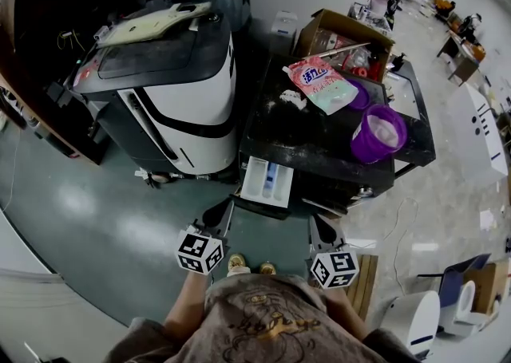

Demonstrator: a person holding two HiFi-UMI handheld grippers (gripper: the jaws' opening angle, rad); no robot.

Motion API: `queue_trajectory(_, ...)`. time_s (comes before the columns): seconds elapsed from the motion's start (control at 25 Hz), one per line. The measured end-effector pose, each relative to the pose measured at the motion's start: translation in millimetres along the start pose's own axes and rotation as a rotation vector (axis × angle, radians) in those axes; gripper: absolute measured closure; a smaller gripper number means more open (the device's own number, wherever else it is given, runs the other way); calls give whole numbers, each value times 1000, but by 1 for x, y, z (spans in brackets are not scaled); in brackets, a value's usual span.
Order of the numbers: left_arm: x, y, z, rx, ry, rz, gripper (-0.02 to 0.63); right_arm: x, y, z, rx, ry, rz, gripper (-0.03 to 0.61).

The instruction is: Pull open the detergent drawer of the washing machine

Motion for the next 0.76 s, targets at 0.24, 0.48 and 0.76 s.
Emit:
queue_trajectory(0.24,-3,0,3,12,4,-4,592,-2,-4,0,-3,-1,-2,578)
queue_trajectory(0.48,-6,1,6,24,14,-6,592,-4,-7,0,-4,3,-4,578)
queue_trajectory(0.76,-14,-1,7,21,32,11,592,-7,-11,-1,-6,6,-6,578)
Point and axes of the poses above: the fingertips, and each gripper's own axes: x backward along the fingers, y to its left, z out of its underside, the point moved 10 cm from there along x, backward along the fingers, and after that the axes turned 6 degrees about z, right-handed, at the moved point
